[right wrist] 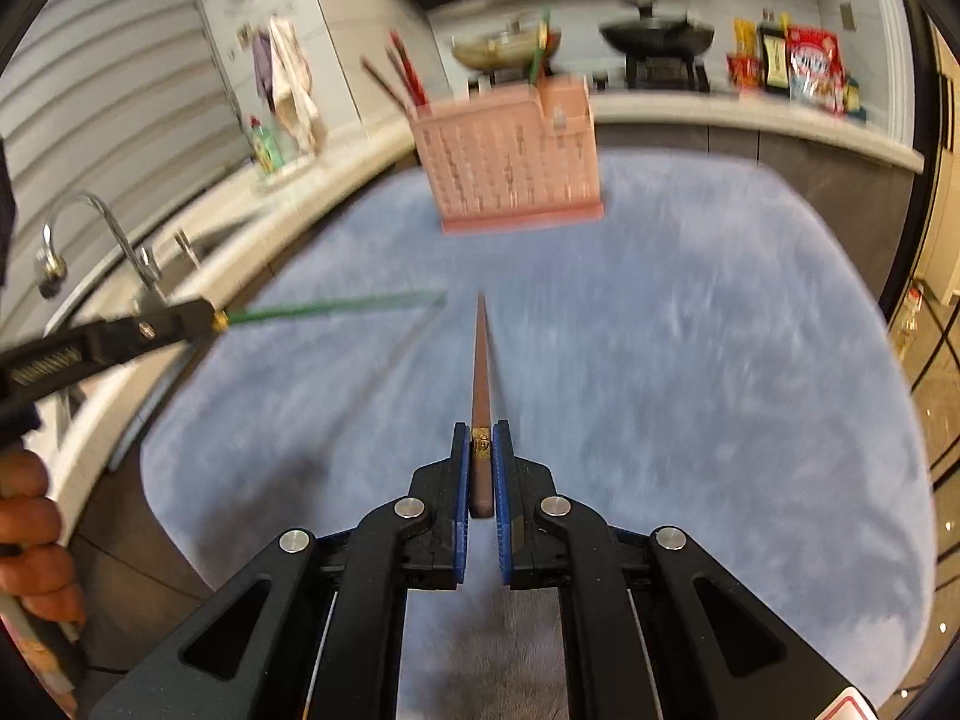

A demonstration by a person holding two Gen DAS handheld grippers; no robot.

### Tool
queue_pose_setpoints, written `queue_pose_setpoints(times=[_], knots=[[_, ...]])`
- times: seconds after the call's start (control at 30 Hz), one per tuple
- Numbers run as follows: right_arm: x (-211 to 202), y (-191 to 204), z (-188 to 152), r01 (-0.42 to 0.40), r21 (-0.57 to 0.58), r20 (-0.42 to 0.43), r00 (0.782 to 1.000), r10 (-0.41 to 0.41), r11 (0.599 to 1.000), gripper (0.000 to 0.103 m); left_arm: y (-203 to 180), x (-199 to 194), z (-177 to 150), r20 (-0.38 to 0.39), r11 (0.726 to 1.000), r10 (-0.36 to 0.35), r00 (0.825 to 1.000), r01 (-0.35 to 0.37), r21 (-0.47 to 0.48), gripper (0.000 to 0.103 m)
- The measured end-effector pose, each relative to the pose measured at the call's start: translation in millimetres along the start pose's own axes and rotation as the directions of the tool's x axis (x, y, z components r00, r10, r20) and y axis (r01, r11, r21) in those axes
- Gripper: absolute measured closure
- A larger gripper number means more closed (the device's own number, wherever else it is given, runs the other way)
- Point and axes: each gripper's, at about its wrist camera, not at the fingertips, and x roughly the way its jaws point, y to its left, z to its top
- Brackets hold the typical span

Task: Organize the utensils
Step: 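Lift both held chopsticks over the pink holder, then lower both chopsticks into the pink holder and open both tools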

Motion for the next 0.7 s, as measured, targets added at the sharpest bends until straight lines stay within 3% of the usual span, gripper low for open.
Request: queue_pose_setpoints(times=[0.27, 0.5, 0.7], knots=[[-24.7, -6.0, 72.2, -0.037, 0.009, 0.141, 0.989, 0.035, 0.999, 0.096, -7.1, -5.7, 44.1, 0.084, 0.999, 0.005, 0.996, -0.009, 0.04, 0.096], [-15.8, -10.6, 119.6, -0.063, 0.016, 0.183, 0.981, 0.059, 0.998, 0.096, -14.9, 6.1, 89.0, 0.125, 0.998, 0.0, 0.992, -0.009, 0.07, 0.096], [-20.1, -11.8, 176.4, -0.066, 0.001, 0.273, 0.96, 0.063, 0.998, 0.096, -19.8, 4.8, 138.1, 0.187, 0.997, -0.012, 0.982, -0.003, 0.082, 0.096]])
